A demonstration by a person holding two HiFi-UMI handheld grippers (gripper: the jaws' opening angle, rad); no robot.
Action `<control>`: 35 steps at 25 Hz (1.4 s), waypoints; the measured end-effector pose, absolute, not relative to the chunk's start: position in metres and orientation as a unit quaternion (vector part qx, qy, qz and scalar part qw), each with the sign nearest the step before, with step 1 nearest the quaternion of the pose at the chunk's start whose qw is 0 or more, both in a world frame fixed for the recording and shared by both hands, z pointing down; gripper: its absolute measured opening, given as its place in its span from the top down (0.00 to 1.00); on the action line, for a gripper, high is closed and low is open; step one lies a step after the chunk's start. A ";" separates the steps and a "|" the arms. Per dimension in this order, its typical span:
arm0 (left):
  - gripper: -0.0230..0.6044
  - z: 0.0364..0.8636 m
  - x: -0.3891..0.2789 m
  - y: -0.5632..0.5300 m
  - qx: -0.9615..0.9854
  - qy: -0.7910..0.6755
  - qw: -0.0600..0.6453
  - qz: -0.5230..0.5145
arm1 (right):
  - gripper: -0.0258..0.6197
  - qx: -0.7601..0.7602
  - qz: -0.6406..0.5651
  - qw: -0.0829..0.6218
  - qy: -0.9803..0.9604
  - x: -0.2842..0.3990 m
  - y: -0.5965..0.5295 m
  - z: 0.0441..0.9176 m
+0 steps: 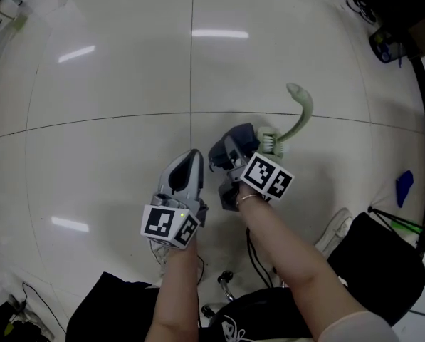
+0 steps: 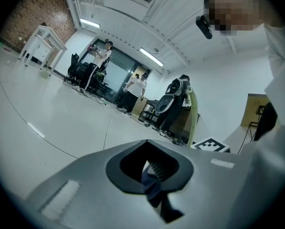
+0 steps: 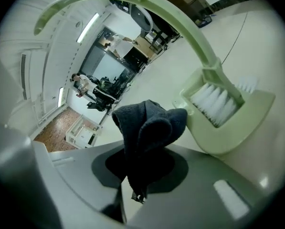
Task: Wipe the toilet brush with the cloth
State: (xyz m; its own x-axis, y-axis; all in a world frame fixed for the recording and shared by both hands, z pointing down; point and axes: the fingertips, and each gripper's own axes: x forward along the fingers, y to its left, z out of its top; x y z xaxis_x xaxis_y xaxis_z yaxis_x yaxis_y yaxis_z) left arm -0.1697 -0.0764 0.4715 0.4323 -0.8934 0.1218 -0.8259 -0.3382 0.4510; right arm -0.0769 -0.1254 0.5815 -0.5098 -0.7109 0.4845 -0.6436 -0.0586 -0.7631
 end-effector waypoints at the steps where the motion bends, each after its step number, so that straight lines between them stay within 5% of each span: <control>1: 0.95 0.472 -0.170 -0.078 0.816 -0.526 0.229 -0.072 | 0.85 -0.498 -0.539 0.029 0.679 -0.075 -0.123 0.588; 18: 0.95 0.451 -0.132 -0.102 0.840 -0.497 0.210 -0.058 | 0.85 -0.513 -0.628 -0.017 0.585 -0.026 -0.025 0.641; 27: 0.95 0.334 -0.090 -0.117 0.849 -0.502 0.125 -0.106 | 0.85 -0.509 -0.360 -0.069 0.779 0.002 -0.037 0.498; 35: 0.95 0.243 -0.080 -0.131 0.861 -0.497 0.062 -0.089 | 0.85 -0.508 -0.174 -0.028 0.843 0.039 -0.080 0.330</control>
State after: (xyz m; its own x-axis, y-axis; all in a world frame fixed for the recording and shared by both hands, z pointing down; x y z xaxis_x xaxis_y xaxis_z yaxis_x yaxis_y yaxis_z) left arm -0.0804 -0.1312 0.2429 0.4909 -0.8664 -0.0914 -0.8444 -0.4990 0.1949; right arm 0.0390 -0.0800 0.3300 -0.4820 -0.8470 0.2243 -0.8666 0.4230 -0.2648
